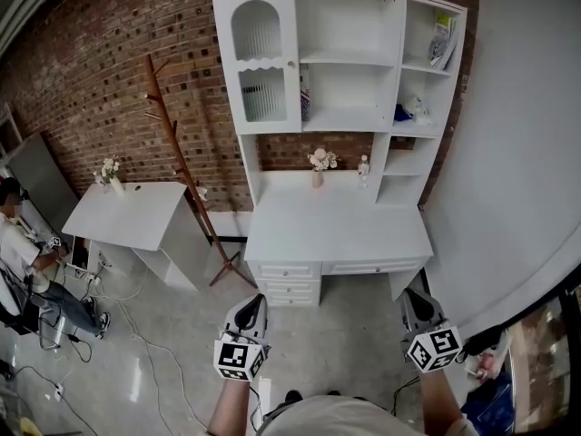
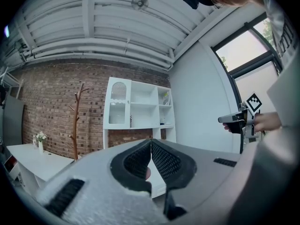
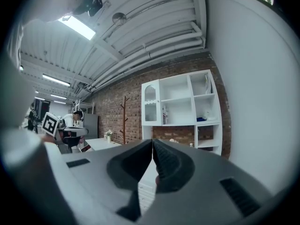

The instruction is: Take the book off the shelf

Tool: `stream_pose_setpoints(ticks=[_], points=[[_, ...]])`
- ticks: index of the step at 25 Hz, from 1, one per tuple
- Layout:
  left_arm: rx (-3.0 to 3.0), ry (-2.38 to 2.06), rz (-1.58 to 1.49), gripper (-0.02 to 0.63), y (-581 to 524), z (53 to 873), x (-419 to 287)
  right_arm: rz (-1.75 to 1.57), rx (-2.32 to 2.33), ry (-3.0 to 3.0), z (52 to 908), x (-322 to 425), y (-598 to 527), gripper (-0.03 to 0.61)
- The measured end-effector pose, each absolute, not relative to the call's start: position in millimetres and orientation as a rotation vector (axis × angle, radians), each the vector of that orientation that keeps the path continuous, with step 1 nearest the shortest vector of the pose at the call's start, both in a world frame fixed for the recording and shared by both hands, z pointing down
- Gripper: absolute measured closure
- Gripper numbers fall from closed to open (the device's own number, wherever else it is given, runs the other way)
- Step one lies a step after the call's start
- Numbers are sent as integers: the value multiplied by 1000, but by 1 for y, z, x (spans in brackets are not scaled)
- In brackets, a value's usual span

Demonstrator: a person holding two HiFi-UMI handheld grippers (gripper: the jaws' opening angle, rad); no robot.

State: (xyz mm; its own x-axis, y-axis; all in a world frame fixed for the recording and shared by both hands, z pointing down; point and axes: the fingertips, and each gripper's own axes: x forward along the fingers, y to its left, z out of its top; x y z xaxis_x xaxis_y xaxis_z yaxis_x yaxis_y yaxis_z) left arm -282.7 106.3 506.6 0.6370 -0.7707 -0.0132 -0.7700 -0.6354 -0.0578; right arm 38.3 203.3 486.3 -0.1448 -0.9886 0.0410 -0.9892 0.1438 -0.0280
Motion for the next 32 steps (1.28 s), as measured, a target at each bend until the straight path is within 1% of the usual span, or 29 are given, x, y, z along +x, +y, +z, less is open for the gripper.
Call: stream_pose_setpoints(ticks=[14, 32], points=[[-2745, 1364, -29, 588, 103, 507, -240, 29, 1998, -2420, 487, 88, 187, 548], [-2794, 1373, -72, 588, 86, 528, -207, 91, 1975, -2403, 511, 118, 162, 548]])
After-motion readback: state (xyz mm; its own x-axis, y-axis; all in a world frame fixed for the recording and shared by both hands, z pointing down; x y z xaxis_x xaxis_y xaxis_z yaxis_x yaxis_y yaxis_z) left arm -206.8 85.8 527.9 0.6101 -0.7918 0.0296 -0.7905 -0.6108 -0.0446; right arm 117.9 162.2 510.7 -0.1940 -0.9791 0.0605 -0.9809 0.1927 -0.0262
